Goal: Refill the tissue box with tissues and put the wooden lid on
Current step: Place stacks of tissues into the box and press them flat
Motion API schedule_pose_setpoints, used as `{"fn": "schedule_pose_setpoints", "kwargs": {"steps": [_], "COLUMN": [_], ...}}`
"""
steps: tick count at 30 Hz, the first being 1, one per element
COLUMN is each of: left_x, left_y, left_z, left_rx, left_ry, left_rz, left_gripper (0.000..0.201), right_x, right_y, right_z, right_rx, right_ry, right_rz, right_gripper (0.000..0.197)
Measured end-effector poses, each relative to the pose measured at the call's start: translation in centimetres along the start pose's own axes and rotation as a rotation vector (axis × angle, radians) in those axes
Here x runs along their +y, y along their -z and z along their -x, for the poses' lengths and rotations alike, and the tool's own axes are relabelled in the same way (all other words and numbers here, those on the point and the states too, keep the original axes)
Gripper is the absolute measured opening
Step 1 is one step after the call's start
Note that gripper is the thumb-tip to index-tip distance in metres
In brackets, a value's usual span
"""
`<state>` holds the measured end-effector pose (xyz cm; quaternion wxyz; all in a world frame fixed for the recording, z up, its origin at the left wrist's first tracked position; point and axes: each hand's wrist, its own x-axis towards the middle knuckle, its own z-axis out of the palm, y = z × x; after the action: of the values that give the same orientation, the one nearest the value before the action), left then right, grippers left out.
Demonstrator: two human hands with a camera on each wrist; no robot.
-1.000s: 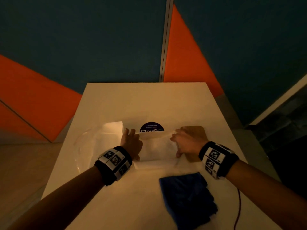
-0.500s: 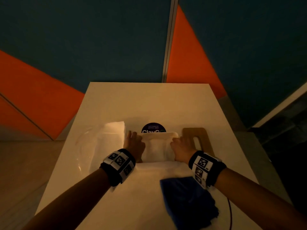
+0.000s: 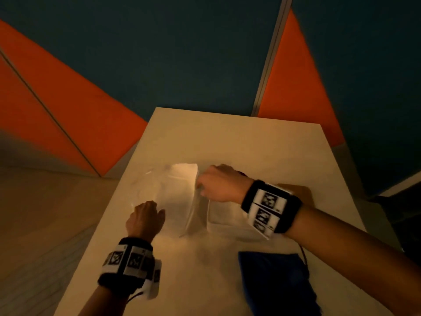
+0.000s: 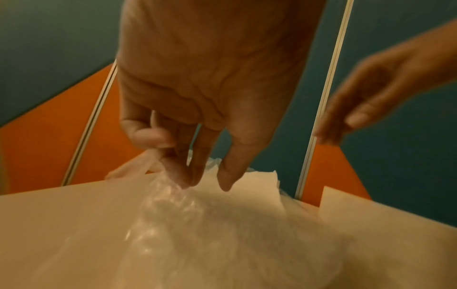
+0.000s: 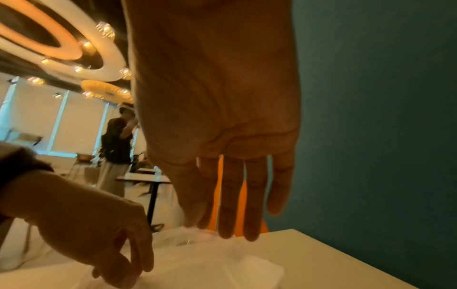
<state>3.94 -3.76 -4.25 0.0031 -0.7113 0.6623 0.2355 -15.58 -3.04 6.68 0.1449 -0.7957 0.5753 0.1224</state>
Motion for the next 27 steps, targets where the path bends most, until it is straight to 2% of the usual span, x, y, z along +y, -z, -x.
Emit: {"fn": "schedule_pose_setpoints", "kwargs": {"steps": [4,11,16,20,25,27], "left_x": [0.5,-0.1,-0.3,-0.4,-0.3,-0.2], "left_y": [-0.4,-1.2,-1.5,-1.4,-1.5,-1.7], "left_z": [-0.3,-1.1,-1.5,-1.9,-2.2,-2.2], "left_rx": [-0.024,-0.014,-0.001,-0.032,-0.049,-0.042], "left_ry": [0.072,0.162,0.177,0.188,0.165,0.168], "left_rz": [-0.128,-0.032,0.052,0.06,0.027,0.054], "left_gripper": [0.043,0.047,0.043,0.044,0.043,0.045], "right_x": [-3.9,-6.4,-6.3,-6.3,-6.2,-6.2], "right_y": [-0.1,-3.9,-4.5,-4.7,-5.1,-5.3], "right_z": [-5.8,-12.2,-13.3,-13.3,-13.2,-13.1], "right_rx": [-0.065,-0.165,-0.163,-0.076,-0.053,-0.064], "right_ry": [0.141,0.264,0.256,0.304,0.358,0.353], "right_rz": [0.081,0.295,0.388,0.429,0.416,0.468], "right_gripper": [0.036,0.049,0.041,0.029,0.039,0.037]}}
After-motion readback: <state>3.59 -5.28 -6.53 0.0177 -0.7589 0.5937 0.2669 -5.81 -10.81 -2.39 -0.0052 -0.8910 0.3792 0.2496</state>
